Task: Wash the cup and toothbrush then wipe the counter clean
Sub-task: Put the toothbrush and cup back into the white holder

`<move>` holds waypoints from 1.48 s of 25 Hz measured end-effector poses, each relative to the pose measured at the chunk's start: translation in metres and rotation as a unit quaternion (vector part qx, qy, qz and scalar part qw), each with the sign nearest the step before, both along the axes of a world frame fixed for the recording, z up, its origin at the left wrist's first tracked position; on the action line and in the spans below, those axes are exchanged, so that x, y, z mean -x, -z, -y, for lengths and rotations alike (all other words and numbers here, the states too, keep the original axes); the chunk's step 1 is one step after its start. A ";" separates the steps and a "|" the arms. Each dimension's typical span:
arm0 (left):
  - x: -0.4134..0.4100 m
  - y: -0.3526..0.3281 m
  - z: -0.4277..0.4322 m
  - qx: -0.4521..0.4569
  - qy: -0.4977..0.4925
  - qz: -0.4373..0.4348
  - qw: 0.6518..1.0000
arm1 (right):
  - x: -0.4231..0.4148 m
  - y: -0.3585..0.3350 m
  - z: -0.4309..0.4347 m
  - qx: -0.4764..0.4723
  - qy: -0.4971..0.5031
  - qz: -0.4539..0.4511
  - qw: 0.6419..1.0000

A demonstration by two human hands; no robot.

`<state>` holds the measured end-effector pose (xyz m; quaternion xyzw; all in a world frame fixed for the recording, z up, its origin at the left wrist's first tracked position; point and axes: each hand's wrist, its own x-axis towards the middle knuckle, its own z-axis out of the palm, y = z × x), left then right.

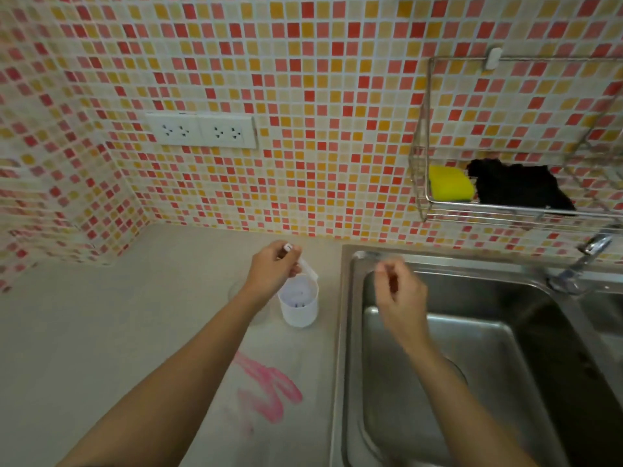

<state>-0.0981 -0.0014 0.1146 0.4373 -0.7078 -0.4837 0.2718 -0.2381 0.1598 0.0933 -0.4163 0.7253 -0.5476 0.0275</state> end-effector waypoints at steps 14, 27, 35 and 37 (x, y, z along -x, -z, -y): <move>-0.001 0.061 0.041 0.252 0.217 0.232 0.914 | -0.048 0.107 0.085 -0.197 -0.157 0.160 0.954; -0.014 0.047 0.048 0.081 0.218 0.168 0.958 | -0.045 0.120 0.089 -0.205 -0.147 0.146 0.956; -0.114 0.081 0.101 -0.075 0.137 0.133 0.979 | -0.046 0.130 0.094 -0.195 -0.126 0.154 0.960; -0.116 0.099 0.093 -0.084 0.175 0.165 0.967 | -0.048 0.130 0.095 -0.189 -0.127 0.160 0.960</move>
